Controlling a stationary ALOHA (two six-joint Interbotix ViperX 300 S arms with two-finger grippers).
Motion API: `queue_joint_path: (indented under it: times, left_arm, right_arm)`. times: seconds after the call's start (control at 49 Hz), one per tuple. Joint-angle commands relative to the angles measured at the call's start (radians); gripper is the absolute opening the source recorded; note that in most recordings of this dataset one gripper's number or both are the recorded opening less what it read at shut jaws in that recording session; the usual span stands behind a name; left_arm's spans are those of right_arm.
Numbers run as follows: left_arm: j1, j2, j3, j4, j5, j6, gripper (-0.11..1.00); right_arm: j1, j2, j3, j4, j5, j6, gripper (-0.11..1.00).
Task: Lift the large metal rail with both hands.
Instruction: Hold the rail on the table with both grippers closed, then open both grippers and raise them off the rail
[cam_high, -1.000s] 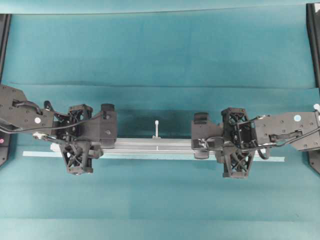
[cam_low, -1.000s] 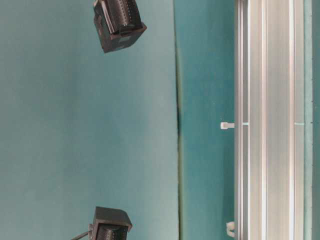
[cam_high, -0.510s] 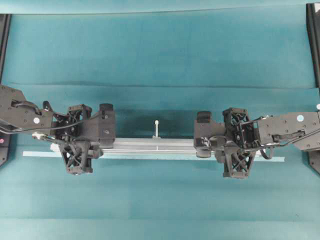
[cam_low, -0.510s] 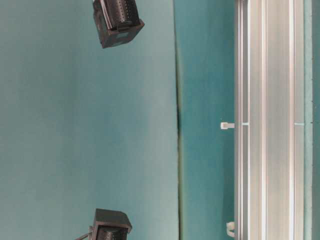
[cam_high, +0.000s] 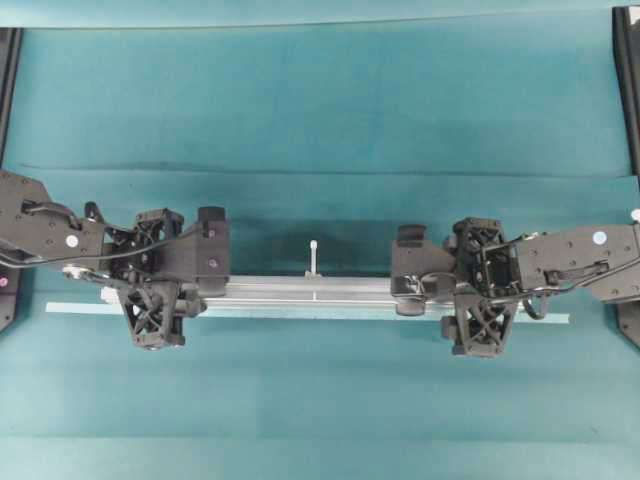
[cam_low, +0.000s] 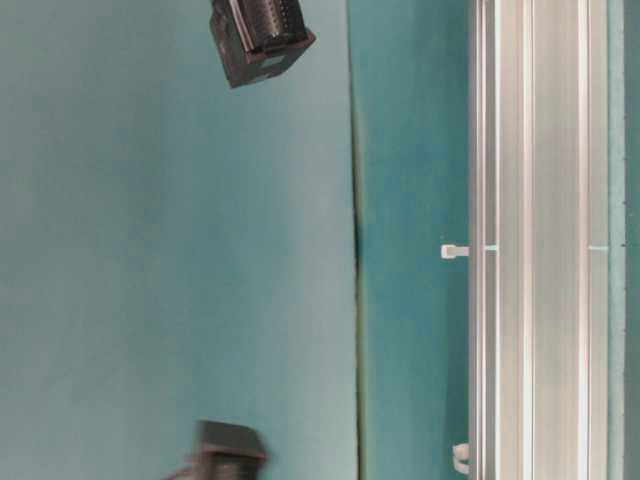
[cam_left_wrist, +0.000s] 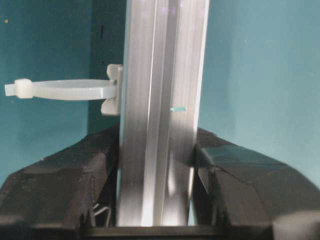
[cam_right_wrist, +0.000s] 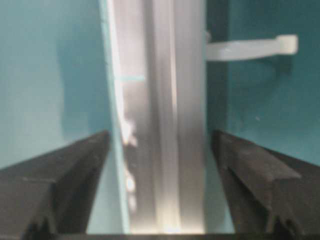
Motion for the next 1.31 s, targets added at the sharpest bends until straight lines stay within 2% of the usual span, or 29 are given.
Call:
queue_joint_path:
  times: [0.0,0.082,0.143,0.388,0.673,1.04,1.285]
  left_arm:
    - [-0.006,-0.006,-0.008,-0.002,-0.021,0.003,0.74]
    - [-0.006,-0.008,-0.003,-0.002,-0.028,0.005,0.93]
    - [-0.008,-0.009,0.0,-0.002,-0.028,0.006,0.99]
    - [-0.012,-0.038,-0.011,-0.002,-0.028,0.011,0.99]
    - [-0.011,-0.207,0.02,-0.002,-0.034,0.012,0.99]
    - [-0.008,-0.476,0.057,-0.002,-0.012,0.002,0.99]
    - [-0.006,-0.604,0.075,-0.002,-0.014,0.002,0.99]
  right_arm:
    - [0.0,0.005,-0.002,0.002,-0.006,0.008,0.89]
    - [0.0,0.005,-0.002,0.002,-0.008,0.012,0.91]
    - [0.002,0.005,-0.002,0.002,-0.006,0.012,0.93]
    - [0.002,-0.015,-0.011,0.002,-0.011,0.014,0.94]
    - [0.0,-0.13,-0.006,0.002,-0.066,0.012,0.94]
    - [-0.043,-0.388,0.008,-0.018,-0.094,0.006,0.94]
    - [-0.103,-0.571,0.104,-0.018,-0.212,0.009,0.94]
